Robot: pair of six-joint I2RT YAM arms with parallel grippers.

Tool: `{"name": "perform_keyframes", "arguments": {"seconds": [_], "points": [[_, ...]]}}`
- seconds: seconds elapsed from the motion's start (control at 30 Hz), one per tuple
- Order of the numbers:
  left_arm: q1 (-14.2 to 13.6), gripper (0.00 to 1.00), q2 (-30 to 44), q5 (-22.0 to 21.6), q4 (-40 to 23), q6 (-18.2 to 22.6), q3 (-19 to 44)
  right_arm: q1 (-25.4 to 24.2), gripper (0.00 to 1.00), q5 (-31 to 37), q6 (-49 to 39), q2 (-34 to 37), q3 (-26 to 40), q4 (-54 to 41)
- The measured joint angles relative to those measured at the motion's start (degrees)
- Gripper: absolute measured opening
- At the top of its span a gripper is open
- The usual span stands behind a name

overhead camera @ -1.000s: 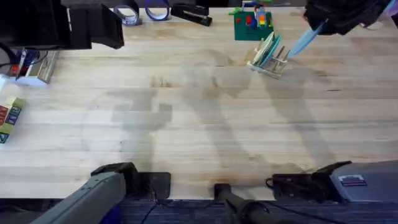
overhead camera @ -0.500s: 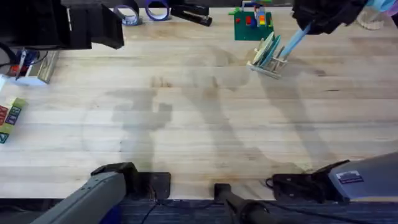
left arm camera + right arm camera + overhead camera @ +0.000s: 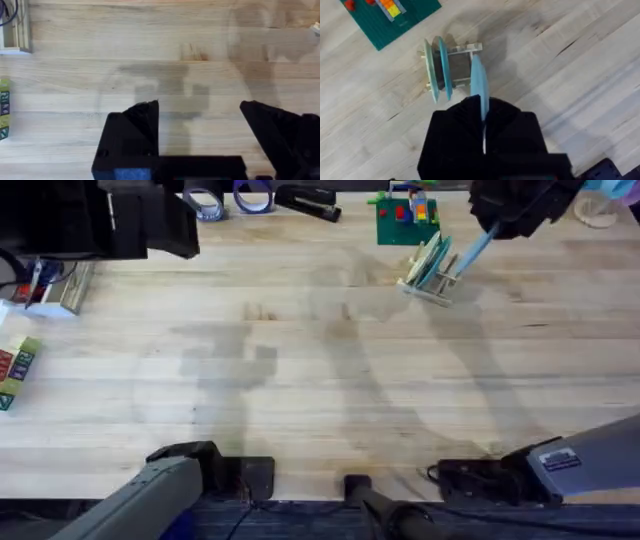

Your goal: Pick up the plates from the table one by one and place each into a slot on the dish rack.

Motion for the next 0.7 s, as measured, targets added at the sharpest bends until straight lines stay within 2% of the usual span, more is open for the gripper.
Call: {"name": "perform_keyframes", "arguments": {"seconds": [0.37, 0.7], "points": [[-0.02, 0.993, 0.0, 0.0, 0.0, 0.0, 0.0, -0.27, 0.03, 0.0, -1.91, 1.09, 0.0, 2.54], [0.0, 0.993, 0.0, -0.02, 0.0, 0.0, 0.0, -0.64, 0.03, -0.02, -3.39, 5.08, -0.02, 3.63]]}}
